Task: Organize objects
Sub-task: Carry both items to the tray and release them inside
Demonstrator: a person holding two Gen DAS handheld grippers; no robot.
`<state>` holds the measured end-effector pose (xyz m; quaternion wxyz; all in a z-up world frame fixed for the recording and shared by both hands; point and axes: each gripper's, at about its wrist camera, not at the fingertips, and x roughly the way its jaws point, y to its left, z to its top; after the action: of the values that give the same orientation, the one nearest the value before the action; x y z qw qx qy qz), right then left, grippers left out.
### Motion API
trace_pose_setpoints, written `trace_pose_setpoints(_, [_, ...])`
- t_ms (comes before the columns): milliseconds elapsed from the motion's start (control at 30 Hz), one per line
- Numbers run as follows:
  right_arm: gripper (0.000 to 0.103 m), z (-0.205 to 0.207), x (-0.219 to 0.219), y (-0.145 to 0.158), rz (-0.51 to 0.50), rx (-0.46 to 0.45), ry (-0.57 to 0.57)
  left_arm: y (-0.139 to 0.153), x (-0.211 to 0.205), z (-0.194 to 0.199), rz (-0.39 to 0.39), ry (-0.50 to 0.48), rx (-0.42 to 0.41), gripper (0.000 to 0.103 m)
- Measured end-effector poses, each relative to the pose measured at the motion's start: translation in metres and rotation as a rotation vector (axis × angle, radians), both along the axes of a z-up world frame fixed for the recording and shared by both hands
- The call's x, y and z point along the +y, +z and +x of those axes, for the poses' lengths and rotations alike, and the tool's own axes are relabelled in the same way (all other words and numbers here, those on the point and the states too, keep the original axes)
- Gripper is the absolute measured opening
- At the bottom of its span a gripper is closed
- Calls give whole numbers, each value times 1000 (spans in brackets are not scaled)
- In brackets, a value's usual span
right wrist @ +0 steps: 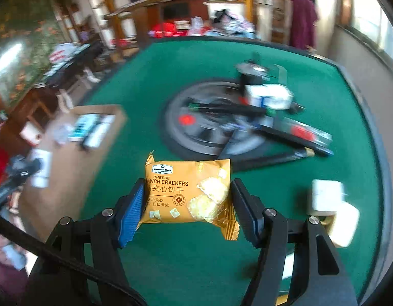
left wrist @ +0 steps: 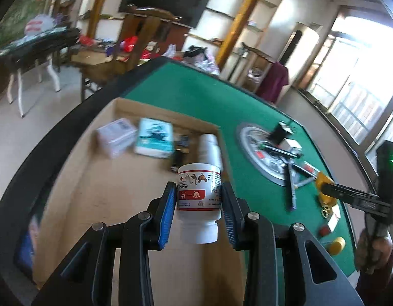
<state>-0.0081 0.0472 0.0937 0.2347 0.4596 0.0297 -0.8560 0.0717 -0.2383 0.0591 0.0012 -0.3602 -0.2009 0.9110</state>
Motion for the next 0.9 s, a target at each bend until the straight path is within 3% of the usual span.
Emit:
trace_pose_setpoints(167, [66,8,-64,0,-31,-2,131,-13,-23,-8,-16,36,-44,31])
trace_pose_setpoints(433, [66,24,-153,-21,-31,-23,318,-40,-48,-40,29,48,-148,31])
trace_pose_setpoints(600, [66,30,-182,-35,16,-19,377,-50,-48,-54,40,31,-218,31])
trace_pose_setpoints(900, [66,34,-193,-43,51,-20,395,-51,-45,-69,53,1,-274,31])
